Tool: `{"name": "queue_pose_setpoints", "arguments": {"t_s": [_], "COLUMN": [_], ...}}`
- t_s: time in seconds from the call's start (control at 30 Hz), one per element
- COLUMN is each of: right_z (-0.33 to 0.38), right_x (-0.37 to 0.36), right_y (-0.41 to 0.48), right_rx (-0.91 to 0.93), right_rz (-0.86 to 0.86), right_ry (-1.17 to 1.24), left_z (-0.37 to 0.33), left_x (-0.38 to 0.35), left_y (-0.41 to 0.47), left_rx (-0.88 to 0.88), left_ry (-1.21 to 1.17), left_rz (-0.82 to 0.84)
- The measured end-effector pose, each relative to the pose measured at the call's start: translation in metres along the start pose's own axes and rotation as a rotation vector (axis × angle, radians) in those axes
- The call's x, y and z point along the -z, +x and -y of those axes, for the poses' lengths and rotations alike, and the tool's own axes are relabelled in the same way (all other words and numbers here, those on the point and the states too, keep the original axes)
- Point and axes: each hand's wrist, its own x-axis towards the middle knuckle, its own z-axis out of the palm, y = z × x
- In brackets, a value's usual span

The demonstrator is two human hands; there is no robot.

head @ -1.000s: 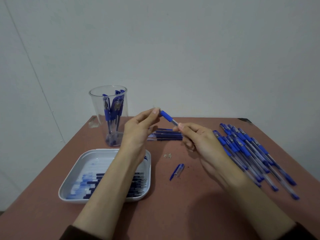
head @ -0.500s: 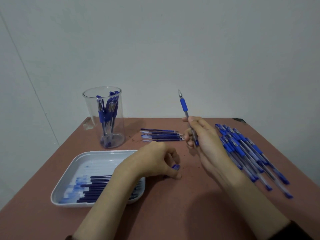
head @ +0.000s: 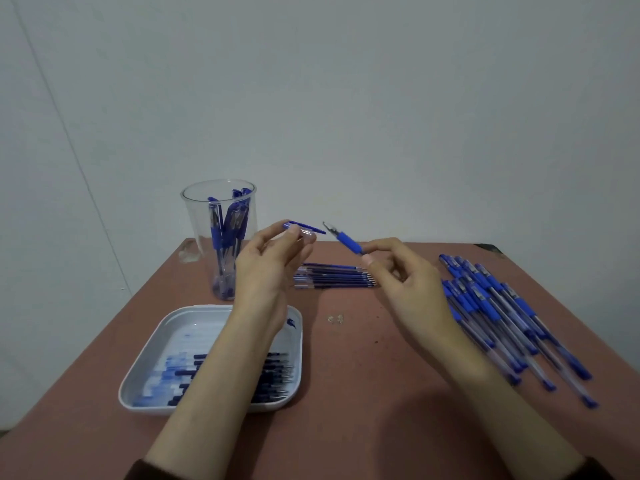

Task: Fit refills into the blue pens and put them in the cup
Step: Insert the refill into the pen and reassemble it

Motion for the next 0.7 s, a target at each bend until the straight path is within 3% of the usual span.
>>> {"name": "queue_pose_setpoints", "arguments": {"t_s": [0.3,0.7], "right_z": [-0.002,-0.003], "right_x": [0.0,0.0], "right_y": [0.0,-0.001], "right_rx": [0.01,0.003], "right_rz": [-0.003,-0.031], "right_ry": [-0.026,-0.117], "left_z": [-0.002,0.011], "left_x": [0.001,-0.005], "left_y": [0.001,-0.005], "left_rx": [0.005,-0.123], "left_ry": [-0.062,0.183], "left_rz": [0.007,0.112]}}
